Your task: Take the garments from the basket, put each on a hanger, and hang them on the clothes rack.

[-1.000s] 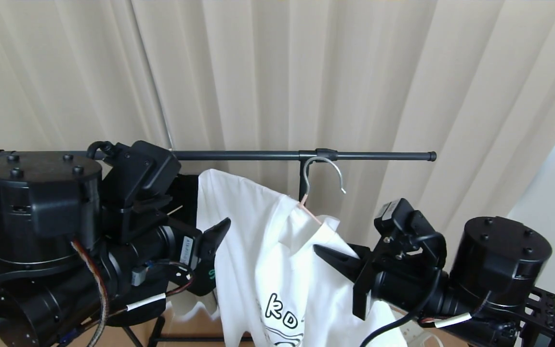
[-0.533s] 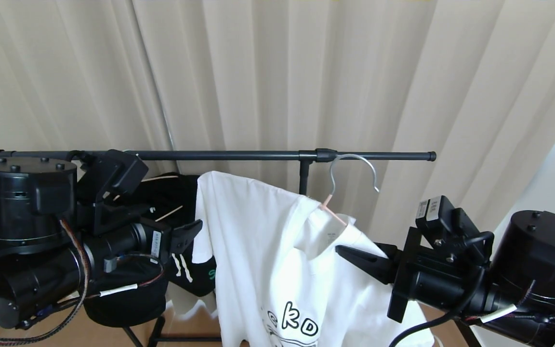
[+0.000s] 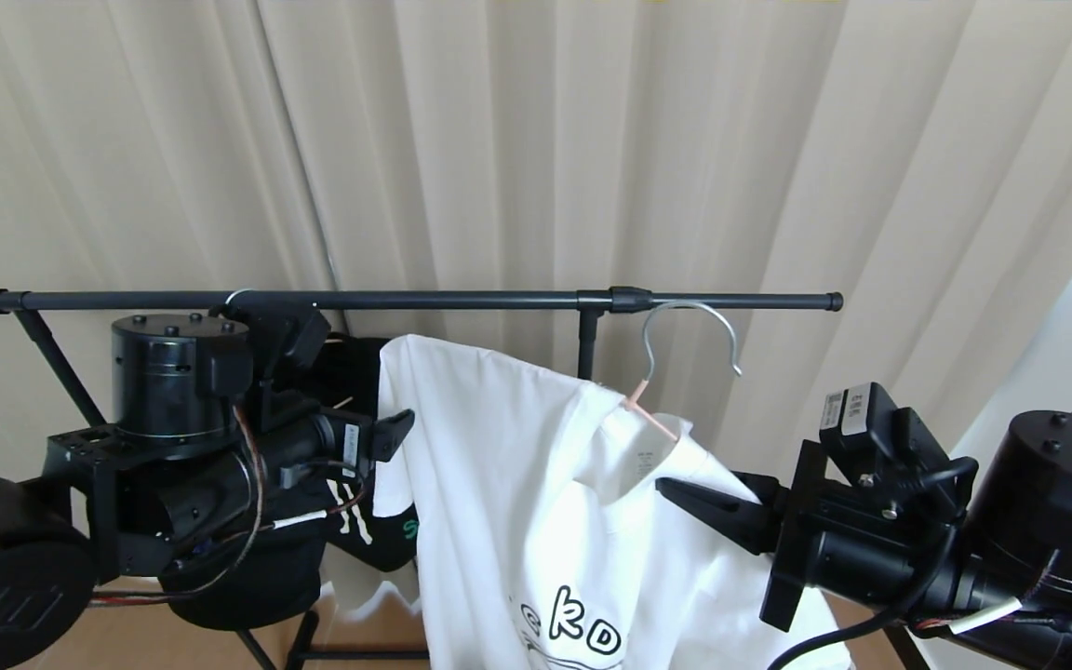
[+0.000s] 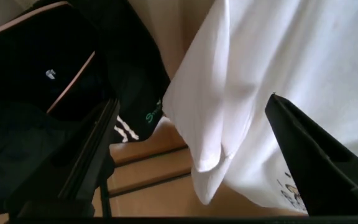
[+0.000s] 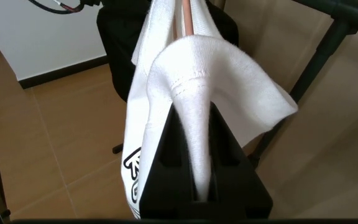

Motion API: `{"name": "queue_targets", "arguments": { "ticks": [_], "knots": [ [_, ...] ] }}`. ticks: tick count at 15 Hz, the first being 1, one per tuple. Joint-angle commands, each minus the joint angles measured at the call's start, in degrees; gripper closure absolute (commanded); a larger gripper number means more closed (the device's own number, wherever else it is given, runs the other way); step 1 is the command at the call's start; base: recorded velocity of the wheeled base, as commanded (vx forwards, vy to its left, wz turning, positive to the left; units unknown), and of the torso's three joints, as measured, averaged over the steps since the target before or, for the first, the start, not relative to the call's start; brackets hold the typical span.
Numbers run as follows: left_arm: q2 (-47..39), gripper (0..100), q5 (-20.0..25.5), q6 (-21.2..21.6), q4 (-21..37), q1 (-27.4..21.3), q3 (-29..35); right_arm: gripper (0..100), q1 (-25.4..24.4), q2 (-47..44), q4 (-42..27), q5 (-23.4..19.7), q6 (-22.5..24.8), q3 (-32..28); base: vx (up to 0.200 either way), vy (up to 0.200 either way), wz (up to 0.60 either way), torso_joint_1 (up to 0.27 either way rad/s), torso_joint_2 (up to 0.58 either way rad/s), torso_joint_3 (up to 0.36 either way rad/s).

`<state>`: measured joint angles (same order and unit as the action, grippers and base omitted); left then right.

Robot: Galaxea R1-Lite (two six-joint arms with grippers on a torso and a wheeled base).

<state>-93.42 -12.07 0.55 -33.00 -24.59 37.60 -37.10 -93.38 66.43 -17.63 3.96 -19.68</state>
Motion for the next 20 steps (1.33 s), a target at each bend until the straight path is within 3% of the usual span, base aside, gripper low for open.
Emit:
{"name": "queue_targets", "arguments": {
  "ticks": [1,5,14,20],
  "knots": [
    [-5.0,100,-0.1,0.1,-1.7,1.3,0.0,100,-0.1,0.4,0.0,0.0,0.0,0.0,0.000,0.000,0.00,0.000,0.00,0.000],
    [-4.8,100,0.0,0.0,-1.8,1.7,0.0,100,-0.1,-0.2,0.0,0.0,0.0,-0.3,0.000,0.000,0.00,0.000,0.00,0.000],
    [-4.5,100,0.2,-1.9,-1.8,7.5,-2.3,100,0.1,0.0,0.0,0.0,0.0,-0.5,0.000,0.000,0.00,0.000,0.00,0.000],
    [-3.8,100,0.2,-2.0,-2.8,8.2,-4.7,100,0.1,0.6,0.0,0.0,-0.1,-0.4,0.000,0.000,0.00,0.000,0.00,0.000]
  ]
}}
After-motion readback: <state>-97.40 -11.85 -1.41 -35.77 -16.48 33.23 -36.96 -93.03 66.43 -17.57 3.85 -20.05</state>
